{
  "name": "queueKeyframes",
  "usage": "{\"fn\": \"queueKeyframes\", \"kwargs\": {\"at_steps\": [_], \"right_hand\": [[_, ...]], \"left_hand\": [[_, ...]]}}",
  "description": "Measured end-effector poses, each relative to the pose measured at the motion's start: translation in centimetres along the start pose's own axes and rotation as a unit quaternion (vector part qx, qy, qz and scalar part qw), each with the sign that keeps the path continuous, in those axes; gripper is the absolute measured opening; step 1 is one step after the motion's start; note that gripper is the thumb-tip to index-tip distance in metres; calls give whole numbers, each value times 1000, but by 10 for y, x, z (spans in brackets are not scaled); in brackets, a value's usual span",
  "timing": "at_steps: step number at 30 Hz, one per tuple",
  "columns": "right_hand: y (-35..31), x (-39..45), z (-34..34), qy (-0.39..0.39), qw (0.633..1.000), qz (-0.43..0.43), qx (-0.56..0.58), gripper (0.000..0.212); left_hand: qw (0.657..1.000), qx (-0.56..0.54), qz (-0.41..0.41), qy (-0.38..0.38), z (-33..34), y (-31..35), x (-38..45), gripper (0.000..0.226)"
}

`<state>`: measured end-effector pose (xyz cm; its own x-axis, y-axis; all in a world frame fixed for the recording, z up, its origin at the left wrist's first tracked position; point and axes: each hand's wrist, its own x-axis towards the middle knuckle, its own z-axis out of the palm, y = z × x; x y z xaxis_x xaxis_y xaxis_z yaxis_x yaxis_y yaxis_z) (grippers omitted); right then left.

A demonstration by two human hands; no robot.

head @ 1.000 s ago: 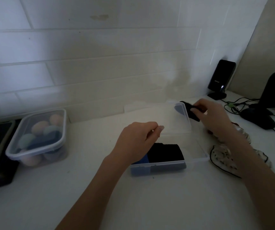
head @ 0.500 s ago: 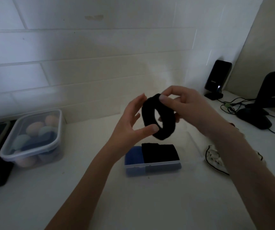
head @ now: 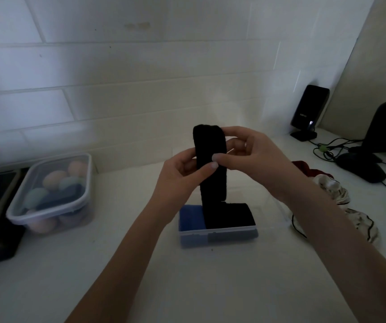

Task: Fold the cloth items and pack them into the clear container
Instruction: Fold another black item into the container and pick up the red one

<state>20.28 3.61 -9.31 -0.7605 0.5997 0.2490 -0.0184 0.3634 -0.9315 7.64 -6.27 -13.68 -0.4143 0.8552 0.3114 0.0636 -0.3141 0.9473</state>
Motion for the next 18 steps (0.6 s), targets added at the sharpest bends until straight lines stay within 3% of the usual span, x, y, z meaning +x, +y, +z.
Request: {"fn": "queueKeyframes", "kwargs": {"at_steps": [10,14,18], "right_hand": [[8,2,6,53,993,-60,-82,41],[12,3,6,81,993,-41,-77,47],[14,4,3,31,999,-23,-33,42]], "left_hand": [[998,1,-27,-49,3,-6,0,31],[998,2,-38,-52,3,-3,-1,22],[996,16,-50,-74,4,-1,-4,14]]}}
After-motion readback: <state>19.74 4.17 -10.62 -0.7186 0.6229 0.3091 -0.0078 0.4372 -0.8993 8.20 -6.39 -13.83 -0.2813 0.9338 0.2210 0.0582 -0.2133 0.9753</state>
